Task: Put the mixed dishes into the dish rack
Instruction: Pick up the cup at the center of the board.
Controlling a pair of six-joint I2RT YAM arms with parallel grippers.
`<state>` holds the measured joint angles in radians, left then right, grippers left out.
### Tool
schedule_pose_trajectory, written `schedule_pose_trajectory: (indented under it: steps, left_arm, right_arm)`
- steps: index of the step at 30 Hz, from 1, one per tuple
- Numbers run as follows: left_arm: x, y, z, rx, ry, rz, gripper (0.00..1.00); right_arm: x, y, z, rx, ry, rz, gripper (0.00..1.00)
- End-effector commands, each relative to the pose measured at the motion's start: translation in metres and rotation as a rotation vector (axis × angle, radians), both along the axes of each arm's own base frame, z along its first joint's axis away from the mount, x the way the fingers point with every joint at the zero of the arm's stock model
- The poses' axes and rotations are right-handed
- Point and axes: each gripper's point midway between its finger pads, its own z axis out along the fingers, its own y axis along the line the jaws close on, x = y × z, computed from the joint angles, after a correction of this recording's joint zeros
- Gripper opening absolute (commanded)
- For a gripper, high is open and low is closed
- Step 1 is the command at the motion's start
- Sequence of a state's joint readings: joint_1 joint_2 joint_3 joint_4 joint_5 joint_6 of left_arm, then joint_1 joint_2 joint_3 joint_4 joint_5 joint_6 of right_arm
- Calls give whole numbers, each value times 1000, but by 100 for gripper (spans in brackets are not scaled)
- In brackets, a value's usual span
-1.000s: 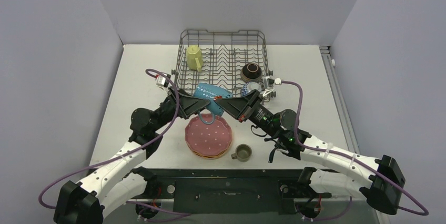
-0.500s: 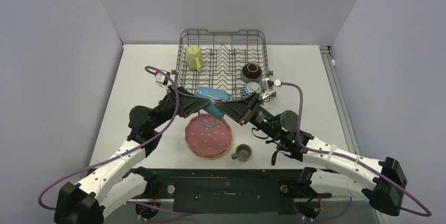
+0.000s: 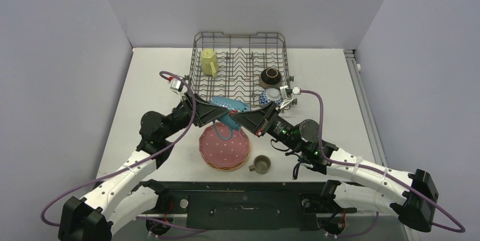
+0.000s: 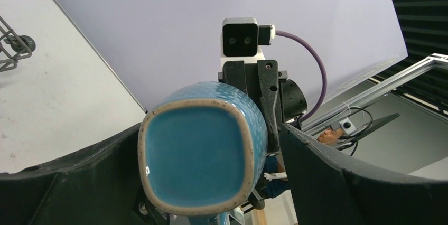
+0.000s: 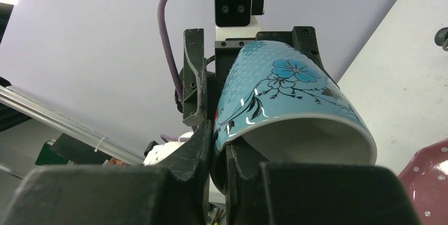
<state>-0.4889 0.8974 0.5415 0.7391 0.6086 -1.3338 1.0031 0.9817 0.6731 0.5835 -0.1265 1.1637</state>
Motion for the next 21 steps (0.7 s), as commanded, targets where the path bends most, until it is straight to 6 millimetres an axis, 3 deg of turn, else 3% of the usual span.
schedule_pose_trajectory:
  steps: [1,7,13,17,20,21]
  left_arm:
    - [-13,5,38,-39,-132,-8,85]
    - [-13,4,37,-34,-136,-15,67]
    - [-13,4,36,-36,-136,-19,34]
    - [-13,5,38,-41,-139,-14,1]
    - [-12,5,38,-44,-139,-9,0]
    - [-12,5,39,-45,-140,-6,0]
  right_arm:
    - [-5,-10,52,118,-94,-18,0]
    - [-4,-10,53,117,-93,-19,0]
    - [-4,-9,50,112,-87,-21,0]
    - [-3,-11,47,105,-81,-32,0]
    - [-2,-14,45,93,-77,-44,1]
    - [-1,-15,44,88,-76,-51,6]
